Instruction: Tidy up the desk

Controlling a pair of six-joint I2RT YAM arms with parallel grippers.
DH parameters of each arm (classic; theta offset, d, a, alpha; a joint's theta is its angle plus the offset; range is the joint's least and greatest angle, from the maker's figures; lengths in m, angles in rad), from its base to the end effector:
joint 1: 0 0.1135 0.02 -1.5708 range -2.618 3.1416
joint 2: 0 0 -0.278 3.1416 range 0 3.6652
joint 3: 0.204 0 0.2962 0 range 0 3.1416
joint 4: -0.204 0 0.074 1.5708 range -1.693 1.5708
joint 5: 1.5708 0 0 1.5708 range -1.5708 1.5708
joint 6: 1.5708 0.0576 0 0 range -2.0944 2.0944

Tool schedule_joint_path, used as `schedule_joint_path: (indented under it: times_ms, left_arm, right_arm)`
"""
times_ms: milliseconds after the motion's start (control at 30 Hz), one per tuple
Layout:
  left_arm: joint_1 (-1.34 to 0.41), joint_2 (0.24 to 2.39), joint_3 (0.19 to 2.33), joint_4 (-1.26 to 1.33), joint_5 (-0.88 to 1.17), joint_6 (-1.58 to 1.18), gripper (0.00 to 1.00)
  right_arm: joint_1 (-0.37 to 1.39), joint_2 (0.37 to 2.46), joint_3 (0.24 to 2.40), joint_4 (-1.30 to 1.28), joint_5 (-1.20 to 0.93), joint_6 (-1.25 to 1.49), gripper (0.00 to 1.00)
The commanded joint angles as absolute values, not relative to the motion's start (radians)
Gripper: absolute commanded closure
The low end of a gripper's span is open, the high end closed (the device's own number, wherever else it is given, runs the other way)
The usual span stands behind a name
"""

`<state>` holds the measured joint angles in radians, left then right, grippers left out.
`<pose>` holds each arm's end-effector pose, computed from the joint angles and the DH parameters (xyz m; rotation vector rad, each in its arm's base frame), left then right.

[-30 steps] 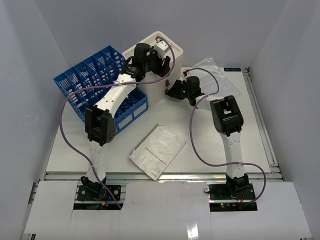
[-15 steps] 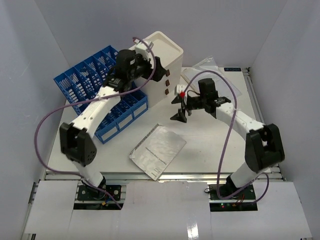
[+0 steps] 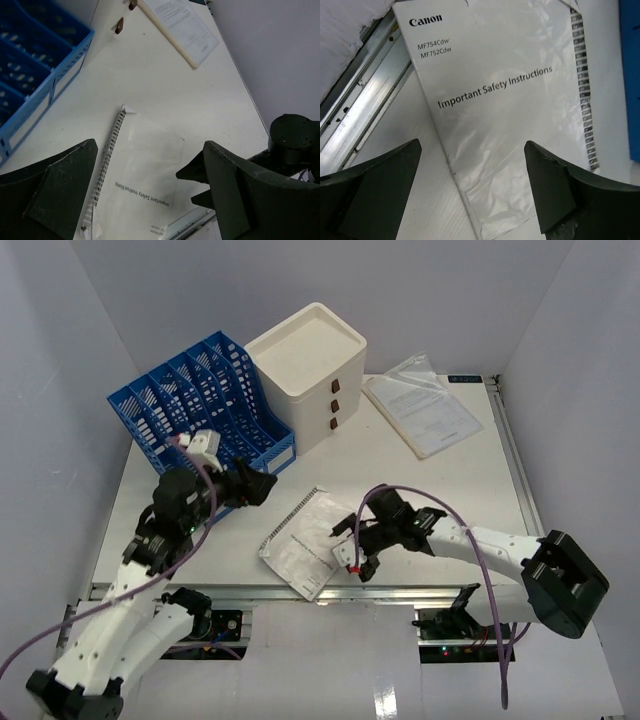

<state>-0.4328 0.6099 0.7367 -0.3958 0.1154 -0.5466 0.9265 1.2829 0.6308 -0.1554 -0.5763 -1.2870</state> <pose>0.1777 -0.0894 0.3341 -0.0247 1.9122 -0.7818 0.1506 0.2528 0.1634 -2.1341 0.7685 0.4947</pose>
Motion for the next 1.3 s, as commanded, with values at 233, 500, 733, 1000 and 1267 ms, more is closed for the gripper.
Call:
schedule_joint_path:
  times_ms: [233, 500, 733, 1000, 1267]
  left_arm:
    - [-0.425, 0.355, 0.708, -0.758, -0.134, -0.897, 0.02]
    - [-0.425, 0.374, 0.711, -0.857, -0.184, -1.040, 0.02]
    - [-0.426, 0.339, 0.645, -0.826, -0.144, -1.114, 0.05]
    - [-0.426, 0.372, 0.532, -0.749, -0.062, -1.294, 0.03]
    - [-0.425, 0.557, 0.467, -0.524, 0.095, -1.379, 0.02]
  right_arm:
    - [1.244, 1.437, 0.532, 0.274, -0.179, -1.220, 0.08]
    - [1.290, 1.557, 0.543, 0.473, -0.057, -1.124, 0.24]
    - [1.307, 1.517, 0.499, 0.504, -0.111, -1.047, 0.69]
    - [1.254, 1.372, 0.513, 0.499, -0.161, -0.891, 0.87]
    - [1.111, 1.291, 0.564, 0.503, -0.188, -0.751, 0.92]
